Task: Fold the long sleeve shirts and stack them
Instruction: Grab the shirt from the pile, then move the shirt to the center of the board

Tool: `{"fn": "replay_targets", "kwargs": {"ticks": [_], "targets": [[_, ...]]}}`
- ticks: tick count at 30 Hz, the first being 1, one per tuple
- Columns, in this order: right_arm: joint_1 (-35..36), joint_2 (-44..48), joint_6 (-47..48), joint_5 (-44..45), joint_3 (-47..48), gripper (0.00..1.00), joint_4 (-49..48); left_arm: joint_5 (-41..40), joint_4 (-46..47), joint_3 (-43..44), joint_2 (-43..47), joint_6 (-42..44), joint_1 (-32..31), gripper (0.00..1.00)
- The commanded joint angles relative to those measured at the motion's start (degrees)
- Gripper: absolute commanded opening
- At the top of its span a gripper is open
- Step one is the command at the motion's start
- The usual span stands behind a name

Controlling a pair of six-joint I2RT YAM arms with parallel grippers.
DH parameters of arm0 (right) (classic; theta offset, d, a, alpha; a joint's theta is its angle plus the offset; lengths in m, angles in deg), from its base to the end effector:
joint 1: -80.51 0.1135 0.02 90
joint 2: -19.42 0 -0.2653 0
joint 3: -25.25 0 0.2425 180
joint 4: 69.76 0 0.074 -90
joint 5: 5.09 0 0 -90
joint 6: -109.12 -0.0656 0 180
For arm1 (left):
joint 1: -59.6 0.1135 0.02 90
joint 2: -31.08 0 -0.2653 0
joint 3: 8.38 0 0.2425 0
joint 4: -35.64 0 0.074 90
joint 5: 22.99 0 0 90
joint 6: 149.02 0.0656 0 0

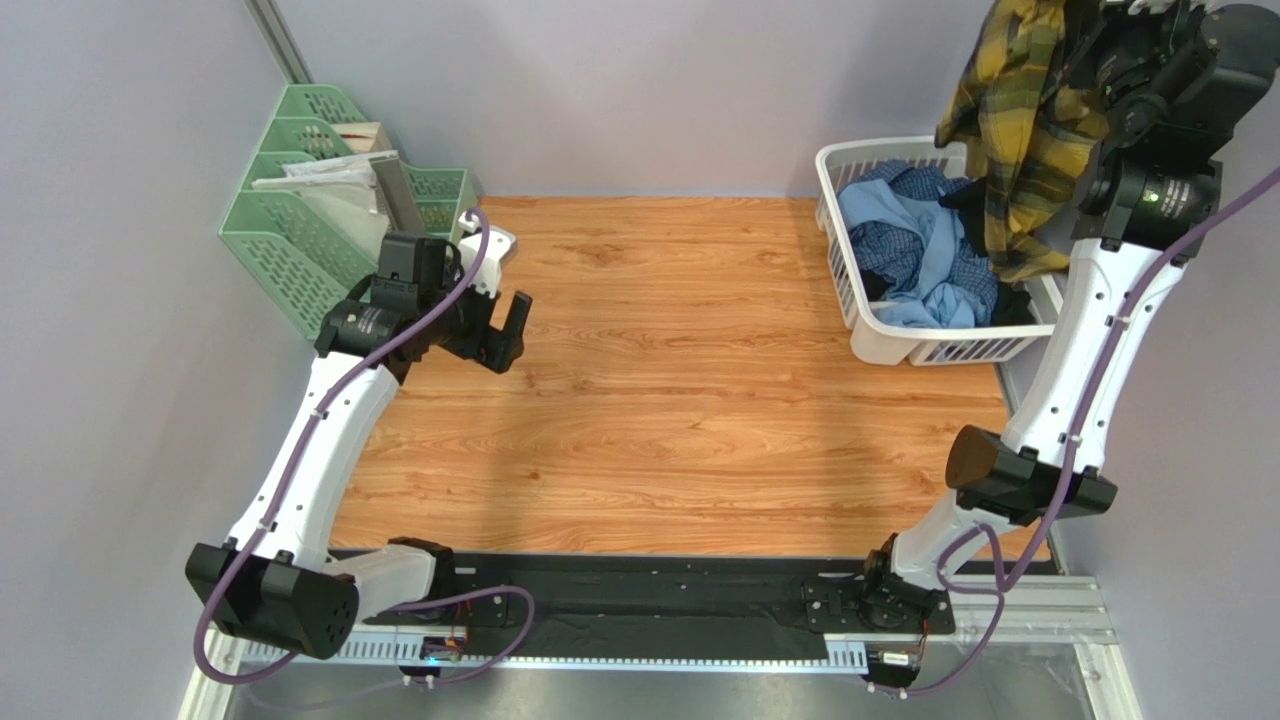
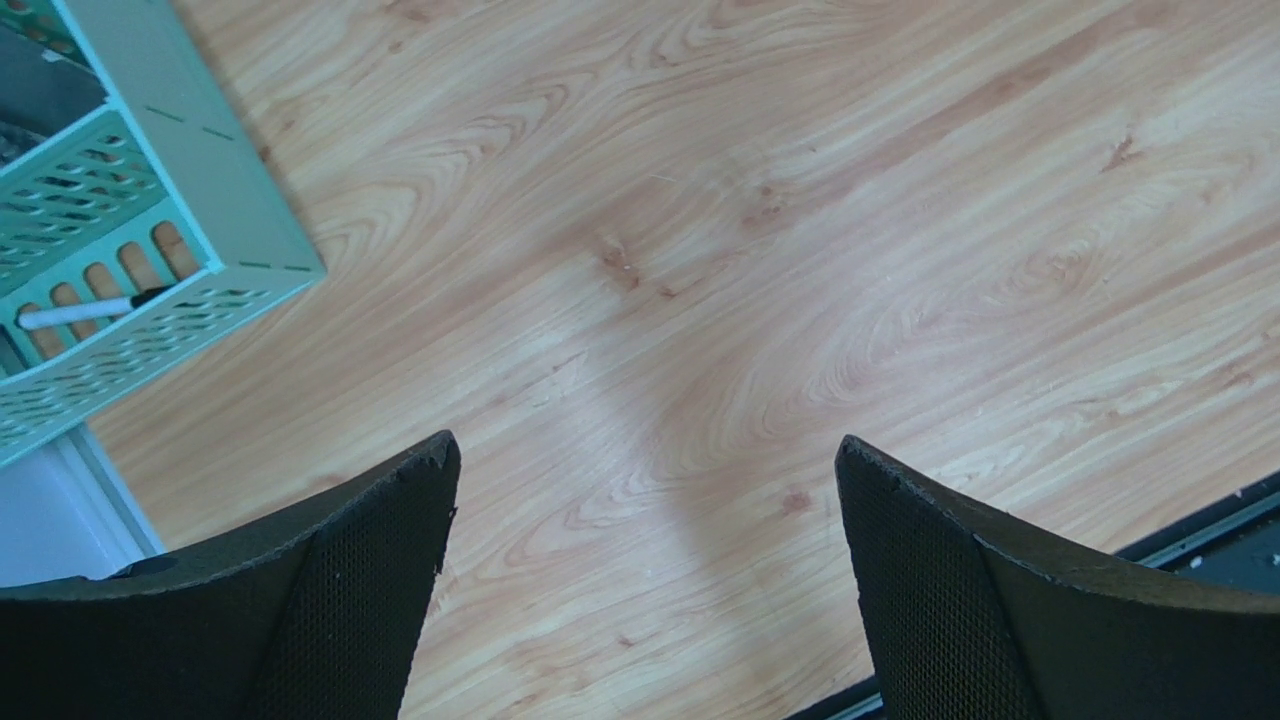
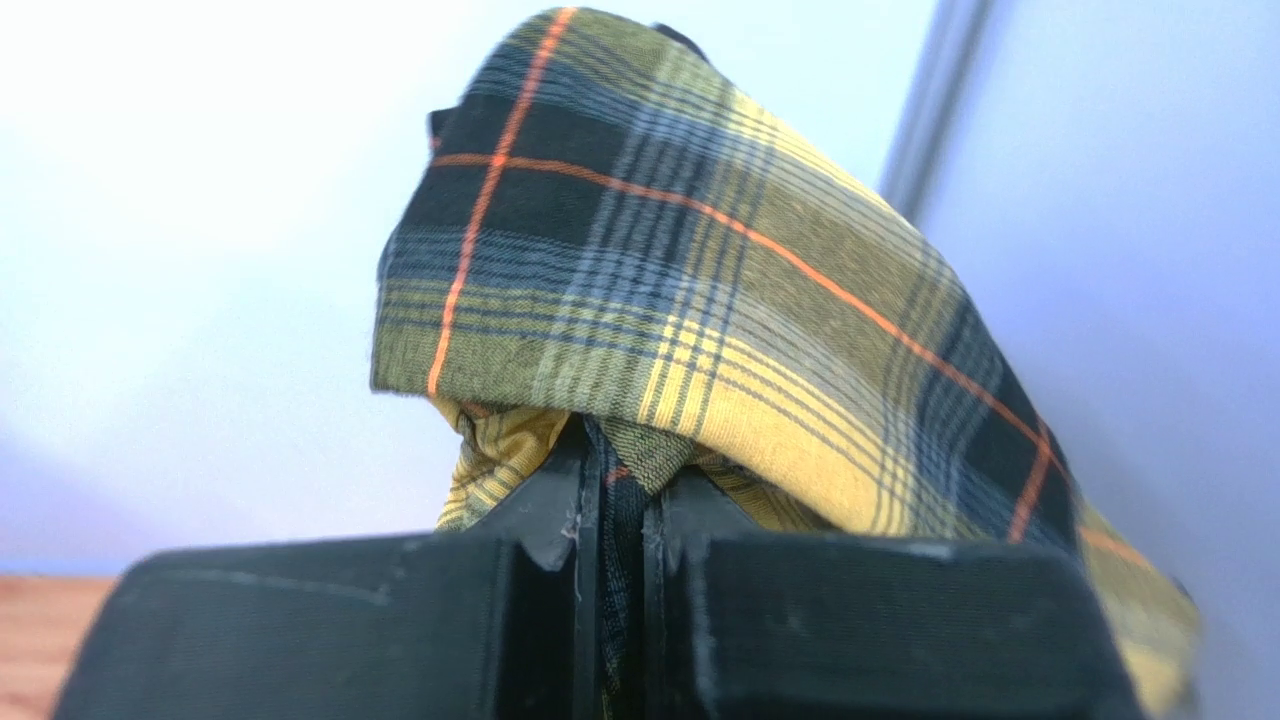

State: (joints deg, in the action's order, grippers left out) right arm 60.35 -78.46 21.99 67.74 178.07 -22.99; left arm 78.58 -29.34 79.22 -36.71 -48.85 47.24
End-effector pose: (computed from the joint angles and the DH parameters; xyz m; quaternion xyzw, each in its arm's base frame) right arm 0.3174 -0.0959 0.5942 -0.0142 0.6572 -0.0534 0.7517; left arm 0.2368 -0.0654 0.3432 0.2174 0.8945 -0.1004 0.3775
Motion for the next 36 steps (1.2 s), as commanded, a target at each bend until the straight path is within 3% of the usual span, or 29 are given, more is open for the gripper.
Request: {"fn": "replay_targets", "kwargs": {"ticks": [1,6,12,19,23,24,25,26,27,28,31,36], "targets": [[3.5,3.5,-8.0,-5.3,2.1,0.0,-15.6,-3.0,2.1,2.8,1.2,-3.2,0.1,0.99],[11.5,5.0,-7.5,-6.1,3.0,0.0,-17.2,-3.9,2.6,2.8,1.3,-5.6,0.2,0.99],[28.1,5.6,-1.0,-2.4,3.4,0.0,-18.9,-0.9,2.8,2.8,0.7,-8.4,3.0,1.0],[48.4,5.8,6.5,4.8,3.5,0.0,-22.2,13.2,3.1,4.2,-1.6,-13.9,13.5,0.99],[50.2,11.0,1.6,9.9,-9.5,0.0,-24.5,14.7,3.9,4.2,-1.6,-12.5,14.1,0.99],[50.0,12.5,-0.6,12.1,-13.2,0.06,-23.1,14.9,4.8,3.8,-0.5,-11.0,14.1,0.99],[49.7,14.3,-2.3,13.3,-22.8,0.29,-21.6,15.6,4.9,3.5,0.1,-10.3,14.1,0.99],[48.7,18.2,-4.4,13.8,-28.0,0.42,-17.6,16.2,4.7,3.1,0.6,-8.2,14.0,0.99],[45.8,20.4,-8.3,13.7,-33.3,0.71,-15.7,16.8,3.4,3.1,1.4,-4.7,14.1,0.99],[43.8,25.2,-9.7,13.3,-45.9,0.81,-12.8,16.6,2.7,3.0,1.8,-2.6,14.1,0.99],[34.0,29.9,-11.9,5.9,-64.3,0.98,-7.5,15.9,1.1,1.2,3.0,5.1,14.1,0.99],[32.3,34.1,-4.2,-2.6,-78.2,1.0,-1.8,17.5,-2.2,-1.6,0.6,17.7,13.3,0.99]]}}
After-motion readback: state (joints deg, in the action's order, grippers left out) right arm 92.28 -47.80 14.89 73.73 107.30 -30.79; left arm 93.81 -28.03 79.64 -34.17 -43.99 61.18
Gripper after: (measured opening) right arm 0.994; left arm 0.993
